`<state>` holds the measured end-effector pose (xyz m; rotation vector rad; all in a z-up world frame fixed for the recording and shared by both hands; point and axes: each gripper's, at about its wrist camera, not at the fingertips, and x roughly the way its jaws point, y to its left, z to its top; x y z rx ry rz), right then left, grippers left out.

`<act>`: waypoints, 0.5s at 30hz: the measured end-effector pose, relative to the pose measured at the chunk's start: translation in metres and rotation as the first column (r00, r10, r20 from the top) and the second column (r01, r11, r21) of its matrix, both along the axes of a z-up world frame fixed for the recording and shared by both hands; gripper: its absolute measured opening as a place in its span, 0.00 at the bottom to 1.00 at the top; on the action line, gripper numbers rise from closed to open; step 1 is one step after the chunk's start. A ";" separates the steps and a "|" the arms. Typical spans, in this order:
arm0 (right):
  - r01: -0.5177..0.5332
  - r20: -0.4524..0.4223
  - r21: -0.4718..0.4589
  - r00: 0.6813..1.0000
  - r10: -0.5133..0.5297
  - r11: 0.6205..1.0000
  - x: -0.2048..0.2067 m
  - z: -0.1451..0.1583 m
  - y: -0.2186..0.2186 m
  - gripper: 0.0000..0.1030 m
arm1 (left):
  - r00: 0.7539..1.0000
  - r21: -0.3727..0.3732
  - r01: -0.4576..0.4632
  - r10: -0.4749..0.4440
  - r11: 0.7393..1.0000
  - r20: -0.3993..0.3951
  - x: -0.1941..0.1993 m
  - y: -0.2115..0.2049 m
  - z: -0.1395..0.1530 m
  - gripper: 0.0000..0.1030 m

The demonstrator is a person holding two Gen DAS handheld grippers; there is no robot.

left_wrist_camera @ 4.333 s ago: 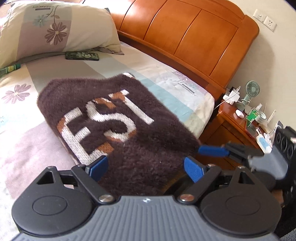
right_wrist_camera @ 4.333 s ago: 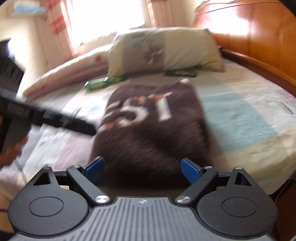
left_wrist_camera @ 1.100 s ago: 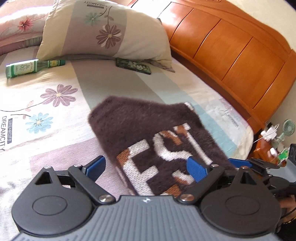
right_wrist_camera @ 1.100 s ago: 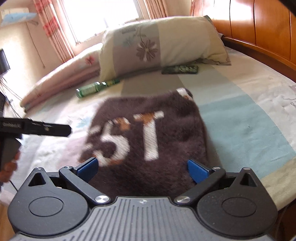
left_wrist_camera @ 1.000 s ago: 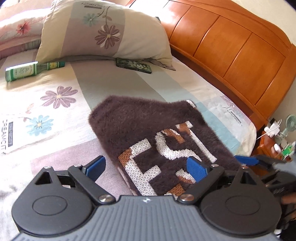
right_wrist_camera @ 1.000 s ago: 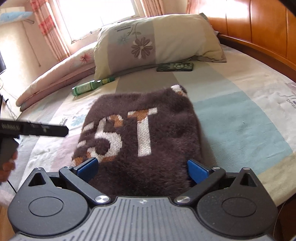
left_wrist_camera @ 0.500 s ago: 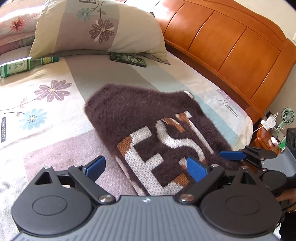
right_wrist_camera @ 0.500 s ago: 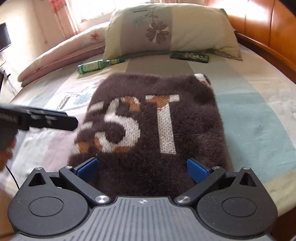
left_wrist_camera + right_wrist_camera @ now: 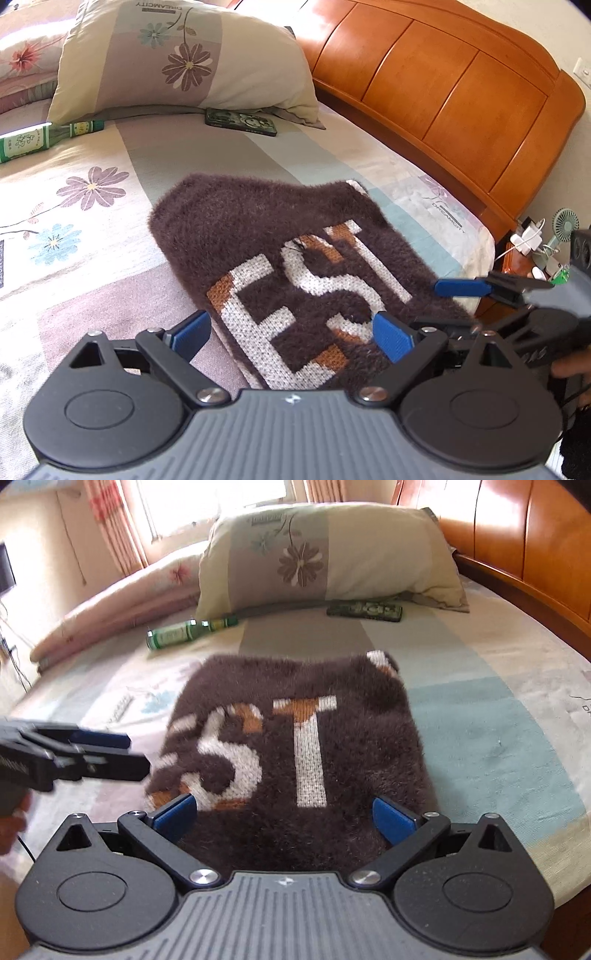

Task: Fold clothes
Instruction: 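Move both open grippers to opposite edges of the folded sweater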

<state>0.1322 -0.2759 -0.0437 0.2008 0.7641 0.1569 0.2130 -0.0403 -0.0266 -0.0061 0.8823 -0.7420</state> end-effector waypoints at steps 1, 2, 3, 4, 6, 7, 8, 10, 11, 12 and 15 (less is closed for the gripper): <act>0.001 0.010 0.011 1.000 -0.001 1.000 0.000 0.004 -0.002 1.00 | 1.000 0.001 0.000 0.000 1.000 0.000 0.000 0.000 0.000 0.91; 0.001 0.018 0.009 1.000 -0.001 1.000 0.002 0.008 -0.003 1.00 | 1.000 0.001 0.000 0.000 1.000 0.000 0.000 -0.001 0.000 0.91; 0.000 0.026 0.005 1.000 0.000 1.000 0.006 0.012 -0.004 1.00 | 1.000 0.005 0.001 -0.001 1.000 0.002 -0.001 -0.002 -0.001 0.91; 0.000 0.033 0.001 0.999 0.000 1.000 0.009 0.016 -0.006 1.00 | 1.000 0.010 -0.002 0.001 1.000 0.008 -0.001 -0.002 0.000 0.91; -0.021 0.041 -0.001 0.999 0.021 1.000 0.020 0.020 -0.006 1.00 | 1.000 0.022 -0.006 0.006 1.000 0.016 -0.002 -0.002 0.000 0.91; -0.035 0.041 0.004 0.999 0.035 0.999 0.026 0.020 -0.006 1.00 | 1.000 0.025 -0.008 0.008 1.000 0.016 -0.001 -0.002 0.000 0.91; -0.050 0.042 0.008 0.998 0.049 0.999 0.032 0.021 -0.006 1.00 | 1.000 0.025 -0.012 0.012 1.000 0.015 -0.001 0.000 -0.001 0.91; -0.060 0.009 0.037 0.998 0.060 0.998 0.049 0.013 -0.007 1.00 | 1.000 0.027 -0.022 0.022 0.999 0.007 0.000 0.002 -0.002 0.91; -0.064 -0.009 0.052 0.998 0.065 0.997 0.057 0.008 -0.008 1.00 | 1.000 0.026 -0.025 0.024 0.999 0.005 0.000 0.003 -0.003 0.91; -0.058 -0.034 0.059 0.998 0.060 0.997 0.064 0.001 -0.010 1.00 | 1.000 0.026 -0.026 0.025 0.999 0.003 0.000 0.004 -0.004 0.91; -0.046 -0.082 0.062 0.995 0.051 0.997 0.073 -0.016 -0.015 1.00 | 1.000 0.027 -0.024 0.025 0.999 -0.005 0.000 0.006 -0.007 0.91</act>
